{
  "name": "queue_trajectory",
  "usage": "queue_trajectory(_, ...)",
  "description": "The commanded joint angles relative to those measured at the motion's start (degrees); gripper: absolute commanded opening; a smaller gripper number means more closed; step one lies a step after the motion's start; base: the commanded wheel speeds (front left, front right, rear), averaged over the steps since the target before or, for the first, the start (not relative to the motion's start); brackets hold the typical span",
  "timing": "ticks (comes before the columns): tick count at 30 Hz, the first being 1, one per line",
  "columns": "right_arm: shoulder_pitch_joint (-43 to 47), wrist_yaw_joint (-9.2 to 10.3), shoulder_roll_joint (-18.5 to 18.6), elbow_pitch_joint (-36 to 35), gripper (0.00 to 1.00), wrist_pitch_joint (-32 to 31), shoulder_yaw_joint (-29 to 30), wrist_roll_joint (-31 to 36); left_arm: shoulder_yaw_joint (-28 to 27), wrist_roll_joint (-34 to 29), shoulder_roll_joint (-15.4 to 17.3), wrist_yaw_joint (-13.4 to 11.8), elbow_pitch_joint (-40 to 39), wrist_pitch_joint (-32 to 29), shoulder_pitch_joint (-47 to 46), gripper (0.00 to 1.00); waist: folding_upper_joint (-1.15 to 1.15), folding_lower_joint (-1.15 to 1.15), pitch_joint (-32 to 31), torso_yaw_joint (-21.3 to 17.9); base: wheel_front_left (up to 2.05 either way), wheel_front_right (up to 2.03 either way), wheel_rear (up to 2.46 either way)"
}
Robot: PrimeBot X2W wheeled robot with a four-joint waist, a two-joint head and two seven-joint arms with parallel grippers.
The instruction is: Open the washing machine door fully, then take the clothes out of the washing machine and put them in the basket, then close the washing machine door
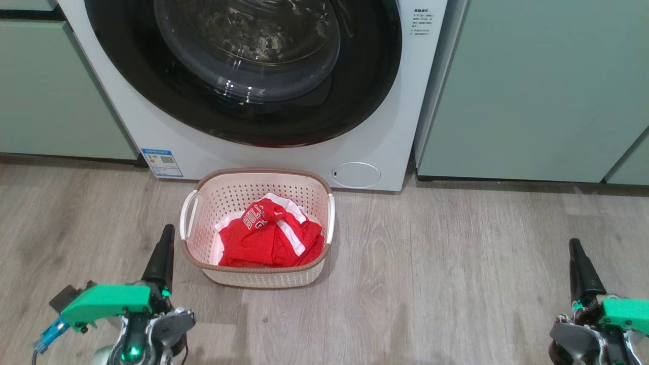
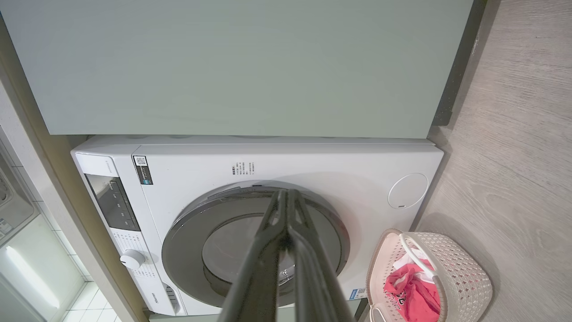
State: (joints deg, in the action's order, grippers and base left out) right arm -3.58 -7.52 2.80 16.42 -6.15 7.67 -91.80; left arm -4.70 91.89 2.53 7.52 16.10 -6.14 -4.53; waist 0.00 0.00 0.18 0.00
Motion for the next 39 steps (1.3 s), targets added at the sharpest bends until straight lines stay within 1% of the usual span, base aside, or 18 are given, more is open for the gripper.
queue_trajectory(1,-2.6,0.03,0.1,-2.4,0.0,-0.3,-1.1,-0.4,-1.8,0.3,0.3,0.0,-2.1,-0.4,-1.7,0.0,0.0,0.0,0.0,0.0,0.0,0.0,0.0)
queue_trajectory(39,-2.6,0.03,0.1,-2.4,0.0,-0.3,-1.2,-0.4,-1.8,0.3,0.3,0.0,-2.1,-0.4,-1.7,0.0,0.0,0.0,0.0,0.0,0.0,0.0,0.0)
